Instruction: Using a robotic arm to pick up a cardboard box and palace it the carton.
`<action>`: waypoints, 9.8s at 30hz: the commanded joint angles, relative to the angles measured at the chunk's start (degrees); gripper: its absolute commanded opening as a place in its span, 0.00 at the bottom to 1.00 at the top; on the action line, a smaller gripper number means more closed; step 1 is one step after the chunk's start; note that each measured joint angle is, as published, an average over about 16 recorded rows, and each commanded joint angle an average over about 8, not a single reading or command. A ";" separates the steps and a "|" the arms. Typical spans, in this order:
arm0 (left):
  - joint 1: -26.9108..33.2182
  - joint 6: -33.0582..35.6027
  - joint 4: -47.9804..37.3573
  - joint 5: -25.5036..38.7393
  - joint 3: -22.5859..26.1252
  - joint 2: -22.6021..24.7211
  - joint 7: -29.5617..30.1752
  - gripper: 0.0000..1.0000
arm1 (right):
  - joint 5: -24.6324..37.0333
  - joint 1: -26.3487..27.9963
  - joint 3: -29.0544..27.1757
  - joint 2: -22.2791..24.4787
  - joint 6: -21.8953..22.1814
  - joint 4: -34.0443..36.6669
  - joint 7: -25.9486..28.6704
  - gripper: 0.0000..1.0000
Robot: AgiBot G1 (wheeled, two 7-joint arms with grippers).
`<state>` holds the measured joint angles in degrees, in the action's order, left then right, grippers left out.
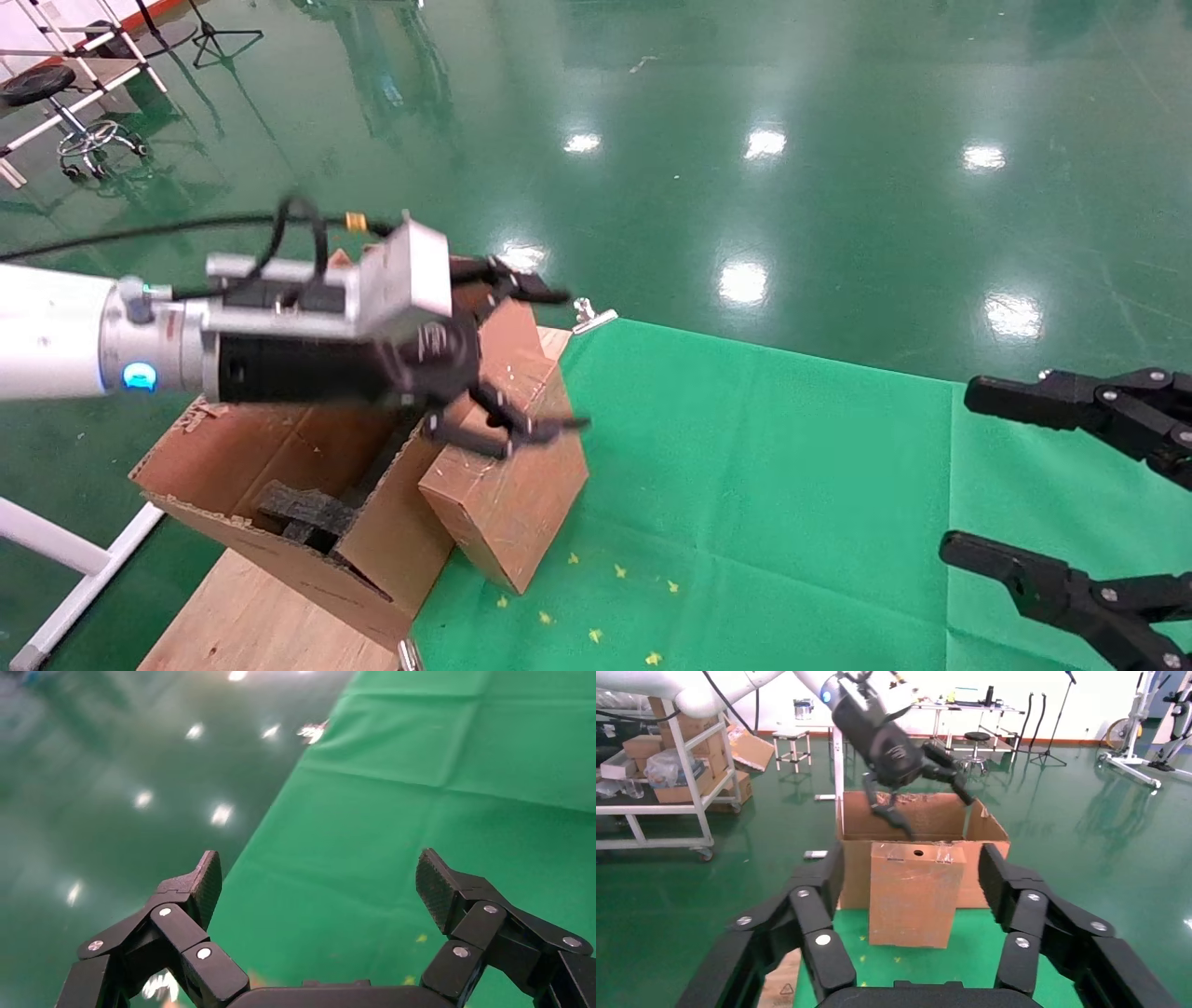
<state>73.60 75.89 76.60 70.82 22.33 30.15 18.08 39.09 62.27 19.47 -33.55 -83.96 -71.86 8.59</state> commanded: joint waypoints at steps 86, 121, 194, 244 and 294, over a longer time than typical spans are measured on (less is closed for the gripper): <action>14.11 9.16 -0.23 32.33 15.68 8.22 51.83 0.00 | -0.03 -0.01 0.02 0.01 0.02 0.02 -0.02 1.00; 39.81 3.39 -44.74 42.38 13.69 2.70 9.78 0.00 | -0.04 0.00 0.03 0.02 0.03 0.02 -0.03 1.00; 24.47 -23.62 -74.98 47.49 15.60 17.60 14.39 1.00 | -0.07 -0.01 0.05 0.03 0.05 0.04 -0.04 1.00; 27.90 -6.92 -52.79 31.95 8.52 9.75 5.08 1.00 | -0.10 -0.01 0.06 0.04 0.07 0.07 -0.06 1.00; -9.09 8.57 -6.69 -24.47 -5.22 5.23 -6.41 1.00 | -0.11 0.00 0.08 0.05 0.08 0.07 -0.07 1.00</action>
<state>64.79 84.35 69.57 46.78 17.22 35.41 11.76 38.98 62.26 19.55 -33.50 -83.88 -71.79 8.52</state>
